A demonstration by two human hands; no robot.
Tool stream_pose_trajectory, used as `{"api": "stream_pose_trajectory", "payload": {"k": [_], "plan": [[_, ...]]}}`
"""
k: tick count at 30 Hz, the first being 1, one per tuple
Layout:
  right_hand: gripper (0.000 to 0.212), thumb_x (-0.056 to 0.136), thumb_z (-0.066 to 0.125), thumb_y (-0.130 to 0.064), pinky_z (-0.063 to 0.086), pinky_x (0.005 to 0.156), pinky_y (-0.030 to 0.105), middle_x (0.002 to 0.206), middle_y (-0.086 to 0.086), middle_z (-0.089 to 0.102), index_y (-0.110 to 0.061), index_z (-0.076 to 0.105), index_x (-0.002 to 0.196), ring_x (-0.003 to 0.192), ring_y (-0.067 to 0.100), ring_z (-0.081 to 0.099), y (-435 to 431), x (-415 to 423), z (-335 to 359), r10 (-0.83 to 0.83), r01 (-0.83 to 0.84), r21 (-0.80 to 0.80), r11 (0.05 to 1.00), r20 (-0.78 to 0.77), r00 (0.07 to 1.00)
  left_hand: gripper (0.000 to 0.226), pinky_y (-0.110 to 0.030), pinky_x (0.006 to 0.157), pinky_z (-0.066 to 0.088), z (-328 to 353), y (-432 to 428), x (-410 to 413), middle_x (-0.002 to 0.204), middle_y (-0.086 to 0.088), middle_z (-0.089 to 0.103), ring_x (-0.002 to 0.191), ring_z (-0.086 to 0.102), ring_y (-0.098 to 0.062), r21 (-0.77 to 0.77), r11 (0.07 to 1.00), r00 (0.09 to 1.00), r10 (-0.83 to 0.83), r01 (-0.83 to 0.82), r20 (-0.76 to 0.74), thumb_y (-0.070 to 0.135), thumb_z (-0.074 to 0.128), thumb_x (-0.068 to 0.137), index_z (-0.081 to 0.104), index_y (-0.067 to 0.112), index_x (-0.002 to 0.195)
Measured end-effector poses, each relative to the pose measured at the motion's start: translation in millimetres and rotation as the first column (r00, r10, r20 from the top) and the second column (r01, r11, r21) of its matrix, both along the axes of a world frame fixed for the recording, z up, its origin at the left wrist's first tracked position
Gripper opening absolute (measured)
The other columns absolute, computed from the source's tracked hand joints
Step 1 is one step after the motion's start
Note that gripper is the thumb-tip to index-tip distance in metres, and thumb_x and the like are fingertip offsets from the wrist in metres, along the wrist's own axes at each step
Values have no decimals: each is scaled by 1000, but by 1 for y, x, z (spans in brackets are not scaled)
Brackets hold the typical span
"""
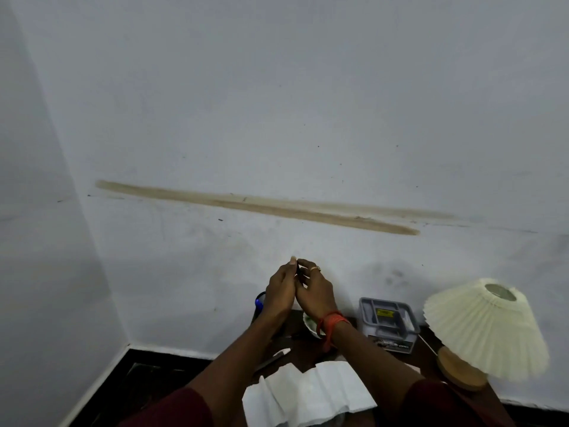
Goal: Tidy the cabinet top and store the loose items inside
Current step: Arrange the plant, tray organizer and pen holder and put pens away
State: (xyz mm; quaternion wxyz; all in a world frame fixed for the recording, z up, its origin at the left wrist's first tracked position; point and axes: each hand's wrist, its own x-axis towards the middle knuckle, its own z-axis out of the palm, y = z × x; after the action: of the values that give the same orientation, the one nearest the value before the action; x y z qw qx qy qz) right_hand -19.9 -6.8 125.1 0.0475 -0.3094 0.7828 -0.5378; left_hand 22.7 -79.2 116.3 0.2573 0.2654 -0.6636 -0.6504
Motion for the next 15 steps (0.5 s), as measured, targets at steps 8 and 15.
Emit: {"api": "stream_pose_trajectory", "payload": {"k": [8,15], "plan": [[40,89,57,-12,46,96,21,124,2,64,-21,53,128,113,15,62,-26,24,-8,73,-74,23,997,63,995,32,-32,88,53,-11,-30,32,97,10,70,98,65,-11,7,998,998,60,-60,-12,55,41,95,68,37,92],[37,89,59,-14,50,96,28,120,3,66,-21,54,125,111,16,64,-26,20,-10,50,-50,0,999,70,996,33,-33,92,52,-13,-26,36,104,6,70,100,65,-12,-88,995,999,43,-43,-4,58,37,95,65,42,98]]}}
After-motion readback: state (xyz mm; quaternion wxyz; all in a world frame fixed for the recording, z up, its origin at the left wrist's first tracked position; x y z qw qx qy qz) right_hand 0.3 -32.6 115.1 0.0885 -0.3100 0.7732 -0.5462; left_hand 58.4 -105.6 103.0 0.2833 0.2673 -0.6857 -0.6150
